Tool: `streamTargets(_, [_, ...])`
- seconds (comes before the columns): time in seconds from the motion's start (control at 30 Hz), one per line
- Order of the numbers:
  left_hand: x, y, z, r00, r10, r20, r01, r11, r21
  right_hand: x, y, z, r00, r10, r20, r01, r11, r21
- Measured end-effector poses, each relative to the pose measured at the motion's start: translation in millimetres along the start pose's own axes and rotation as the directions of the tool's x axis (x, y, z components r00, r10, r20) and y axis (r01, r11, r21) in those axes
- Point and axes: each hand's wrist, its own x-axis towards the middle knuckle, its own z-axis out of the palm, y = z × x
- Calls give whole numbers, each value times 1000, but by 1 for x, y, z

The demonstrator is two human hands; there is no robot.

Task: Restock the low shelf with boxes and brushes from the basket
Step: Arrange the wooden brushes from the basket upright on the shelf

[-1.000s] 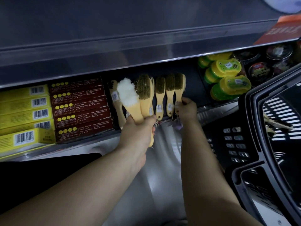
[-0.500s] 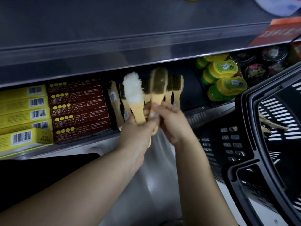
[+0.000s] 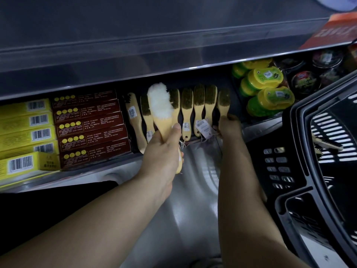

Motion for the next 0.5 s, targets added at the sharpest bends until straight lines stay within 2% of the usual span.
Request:
streamTargets(0.1, [2,0,2,1000,-7,0,7,1000,0,1,3,-9,996,80,-50,-68,978,197])
streamTargets(0.17, [2,0,4,1000,-11,6,11,1000,6,-3,6,-12,987,152,-55,-119,913,389])
streamTargets(0.2, [2,-1,4,1000,-11,7,11,1000,8,-4,10,-13,988,151,-44,-118,897,426])
streamTargets(0.27, [1,-2,5,1000,-12,9,12,1000,7,-7,22,-16,993,110,-40,-86,919,385])
streamTargets(0.37, [1,-2,7,1000,-17,25,17,1000,4,-5,35,-19,995,7,-103,12,983,182])
streamTargets(0.5, [1,-3,8,1000,-12,27,11,1000,13,1,39,-15,994,-72,-87,81,991,102])
